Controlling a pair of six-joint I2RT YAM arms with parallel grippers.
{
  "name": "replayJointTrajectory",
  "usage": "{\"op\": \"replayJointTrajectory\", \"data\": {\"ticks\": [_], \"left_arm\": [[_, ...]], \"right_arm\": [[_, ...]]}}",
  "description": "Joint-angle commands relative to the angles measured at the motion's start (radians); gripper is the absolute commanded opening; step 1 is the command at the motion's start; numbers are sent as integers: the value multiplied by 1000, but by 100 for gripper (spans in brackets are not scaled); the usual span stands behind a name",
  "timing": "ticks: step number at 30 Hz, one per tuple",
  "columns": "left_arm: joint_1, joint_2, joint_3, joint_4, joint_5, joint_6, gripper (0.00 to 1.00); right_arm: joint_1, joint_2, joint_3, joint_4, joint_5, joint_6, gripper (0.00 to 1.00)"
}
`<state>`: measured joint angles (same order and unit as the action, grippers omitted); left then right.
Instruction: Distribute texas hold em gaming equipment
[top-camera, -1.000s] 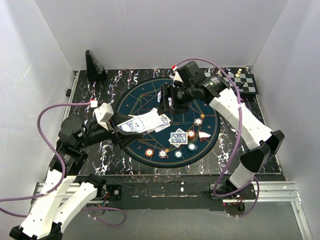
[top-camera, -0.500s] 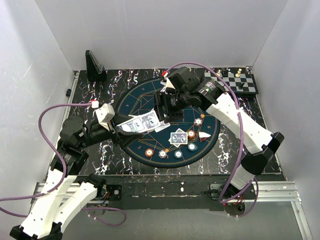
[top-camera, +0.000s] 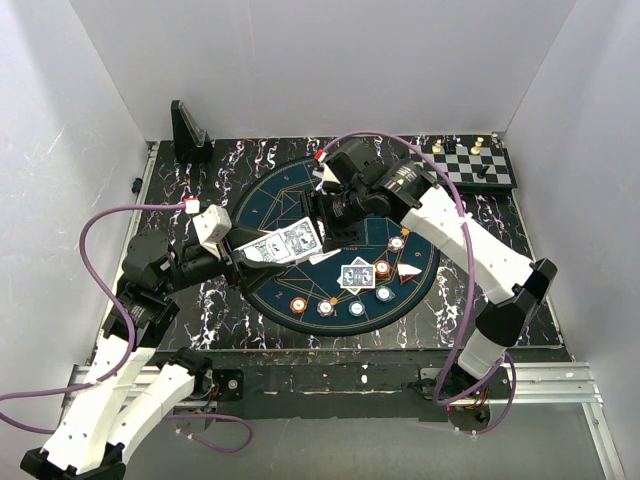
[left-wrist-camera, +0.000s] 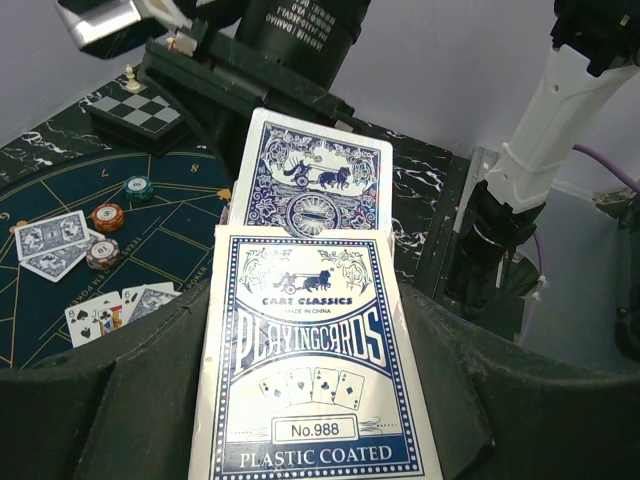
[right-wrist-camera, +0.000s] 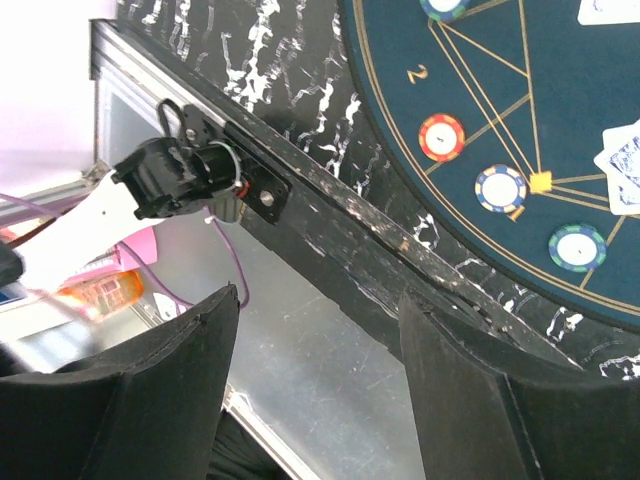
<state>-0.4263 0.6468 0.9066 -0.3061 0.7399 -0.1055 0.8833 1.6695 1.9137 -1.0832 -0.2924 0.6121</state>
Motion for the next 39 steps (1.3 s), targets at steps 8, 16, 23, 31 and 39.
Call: {"op": "replayJointTrajectory", "data": {"ticks": [8,16,23,31,39], "left_arm": [[4,-27,25,44,15,-37,0],[4,-24,21,47,-4,-33,0],[4,-12,21,56,10,-29,0],[4,-13,15,50,18,-28,0],[4,-22,11,41,12,-19,0]], "right_arm": [[-126,-96,18,-109,113,-40,75],[-41,-106,47,-119,145,-20,75],[57,19,215,-210,216,-49,74],[75,53,277,-234,248,-69,74],[-62,-108,147,-193,248,-34,81]]}}
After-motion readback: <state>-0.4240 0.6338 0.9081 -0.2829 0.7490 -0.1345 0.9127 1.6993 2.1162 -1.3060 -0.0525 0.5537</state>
